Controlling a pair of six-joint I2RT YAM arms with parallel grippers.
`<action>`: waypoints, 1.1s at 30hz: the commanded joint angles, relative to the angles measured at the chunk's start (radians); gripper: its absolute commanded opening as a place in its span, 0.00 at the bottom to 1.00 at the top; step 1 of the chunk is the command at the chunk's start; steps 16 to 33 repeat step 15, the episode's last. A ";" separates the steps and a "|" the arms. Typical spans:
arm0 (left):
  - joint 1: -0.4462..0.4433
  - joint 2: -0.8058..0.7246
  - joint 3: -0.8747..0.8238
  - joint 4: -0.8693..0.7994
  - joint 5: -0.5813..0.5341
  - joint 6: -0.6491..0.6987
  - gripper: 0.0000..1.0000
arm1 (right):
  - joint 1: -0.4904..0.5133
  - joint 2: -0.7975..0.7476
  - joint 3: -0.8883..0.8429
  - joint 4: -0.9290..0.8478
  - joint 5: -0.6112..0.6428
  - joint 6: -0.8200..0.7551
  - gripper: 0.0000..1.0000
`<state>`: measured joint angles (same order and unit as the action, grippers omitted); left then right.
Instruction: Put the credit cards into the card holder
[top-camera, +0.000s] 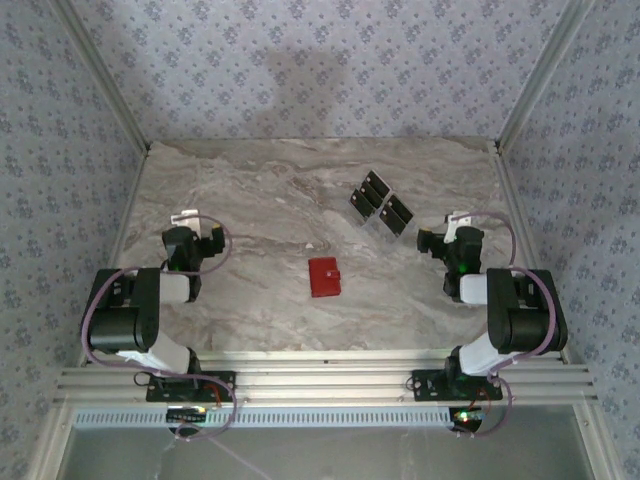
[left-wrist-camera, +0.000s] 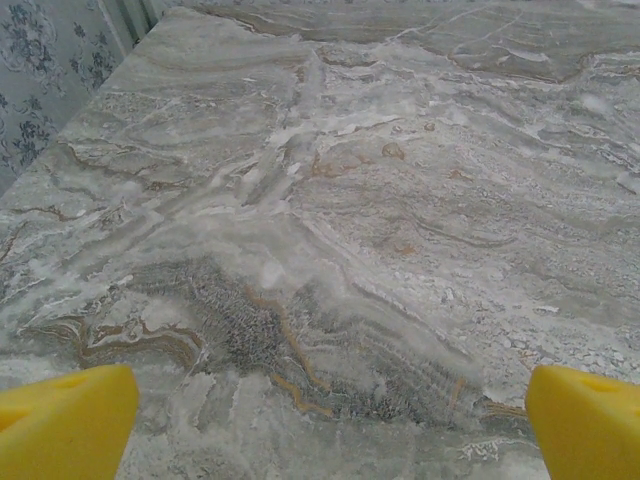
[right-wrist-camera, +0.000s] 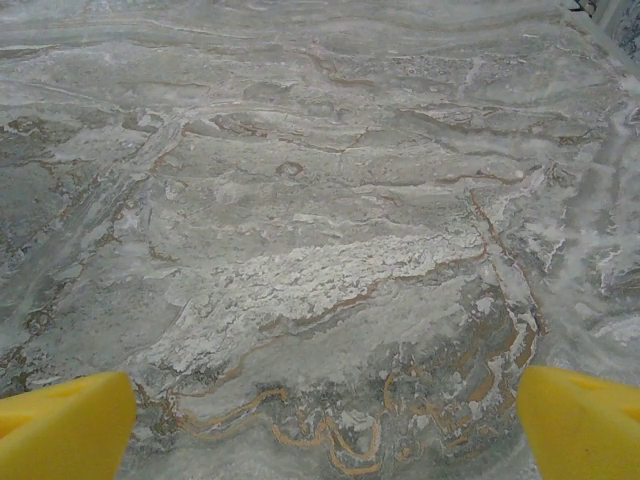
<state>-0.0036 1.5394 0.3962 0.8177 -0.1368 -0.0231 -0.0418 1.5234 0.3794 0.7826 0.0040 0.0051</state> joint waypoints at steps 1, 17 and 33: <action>0.005 -0.001 0.016 0.005 0.022 -0.012 1.00 | 0.019 0.001 0.007 0.044 0.042 -0.034 1.00; 0.004 -0.002 0.012 0.012 0.019 -0.011 1.00 | 0.011 0.002 0.012 0.036 0.023 -0.031 1.00; 0.004 -0.002 0.012 0.012 0.019 -0.011 1.00 | 0.011 0.002 0.012 0.036 0.023 -0.031 1.00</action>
